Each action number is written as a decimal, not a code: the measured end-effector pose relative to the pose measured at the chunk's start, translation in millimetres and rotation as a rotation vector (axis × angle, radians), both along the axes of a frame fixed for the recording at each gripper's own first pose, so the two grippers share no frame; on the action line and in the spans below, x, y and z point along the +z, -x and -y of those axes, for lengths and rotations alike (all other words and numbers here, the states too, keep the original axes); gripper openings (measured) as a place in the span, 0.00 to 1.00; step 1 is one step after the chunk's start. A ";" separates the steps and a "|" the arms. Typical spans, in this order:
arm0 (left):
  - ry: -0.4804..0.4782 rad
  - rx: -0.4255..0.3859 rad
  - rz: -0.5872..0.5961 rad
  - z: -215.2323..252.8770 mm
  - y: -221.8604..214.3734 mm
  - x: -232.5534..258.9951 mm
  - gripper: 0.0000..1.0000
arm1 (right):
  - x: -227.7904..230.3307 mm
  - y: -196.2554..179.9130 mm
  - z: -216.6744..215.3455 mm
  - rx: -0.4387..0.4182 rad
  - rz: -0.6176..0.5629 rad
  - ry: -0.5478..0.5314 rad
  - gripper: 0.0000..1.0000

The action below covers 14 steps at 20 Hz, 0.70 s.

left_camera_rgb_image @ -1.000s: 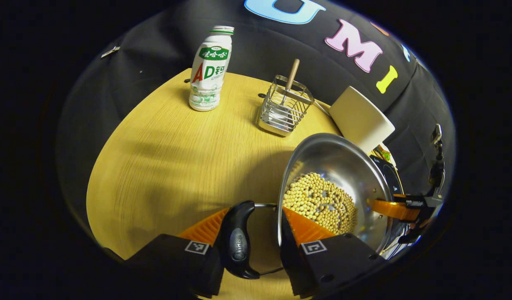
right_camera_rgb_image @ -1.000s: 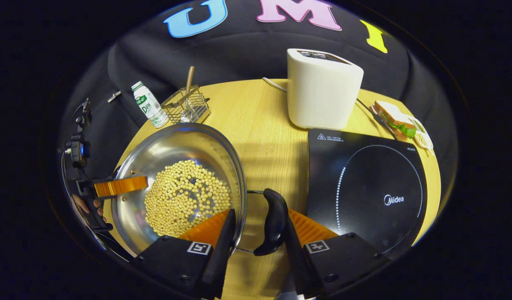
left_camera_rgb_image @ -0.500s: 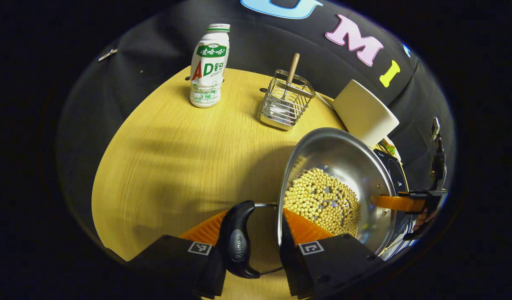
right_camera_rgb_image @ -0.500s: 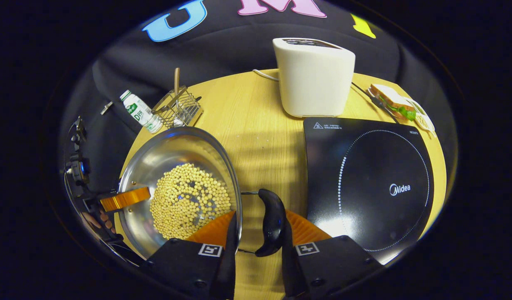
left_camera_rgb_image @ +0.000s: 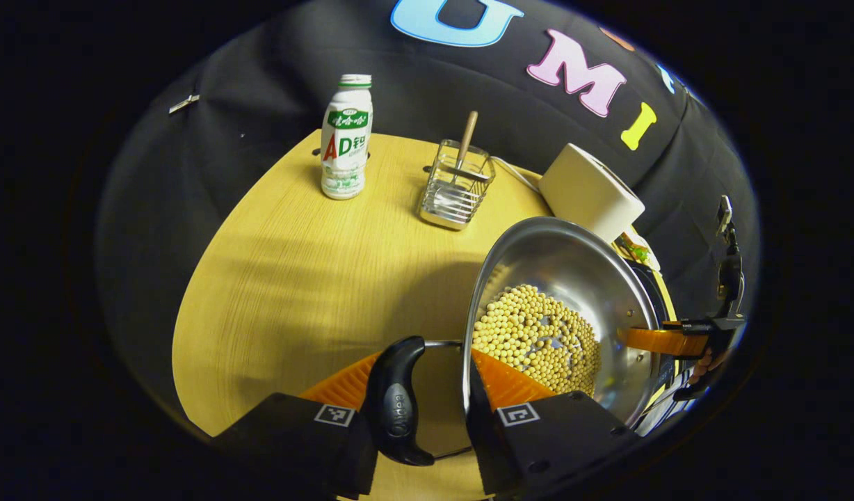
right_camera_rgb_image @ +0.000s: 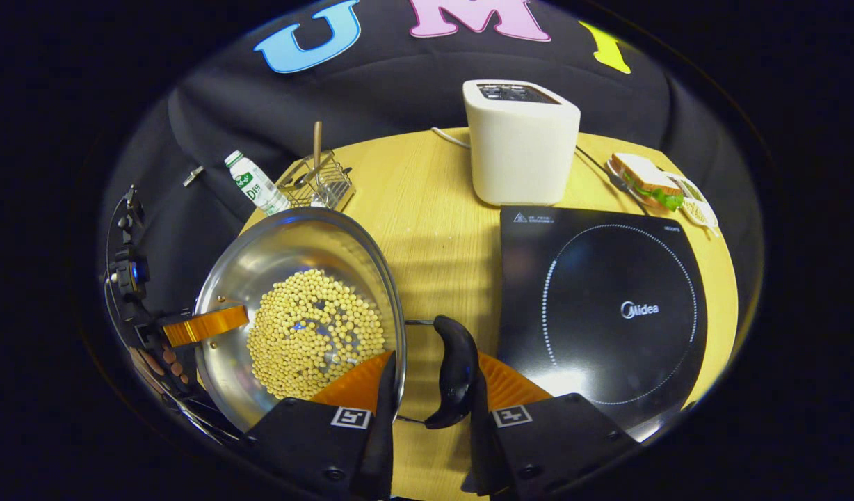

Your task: First push the handle of the pot to place it horizontally, then grasp the pot with both hands and set it on the induction cooktop.

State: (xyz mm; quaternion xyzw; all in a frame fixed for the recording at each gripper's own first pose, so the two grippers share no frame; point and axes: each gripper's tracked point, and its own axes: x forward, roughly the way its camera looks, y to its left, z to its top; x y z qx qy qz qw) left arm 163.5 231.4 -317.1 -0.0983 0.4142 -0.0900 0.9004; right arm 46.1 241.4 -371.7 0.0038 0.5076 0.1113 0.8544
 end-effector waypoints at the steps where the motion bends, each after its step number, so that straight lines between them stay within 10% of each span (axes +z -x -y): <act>1: 0.001 -0.007 0.007 7.8 0.7 7.7 0.60 | 8.8 -0.3 7.0 -0.005 0.013 -0.002 0.48; 14: 0.021 -0.161 0.000 190.5 -12.9 45.6 0.60 | 68.7 -9.5 181.0 -0.173 0.062 0.013 0.48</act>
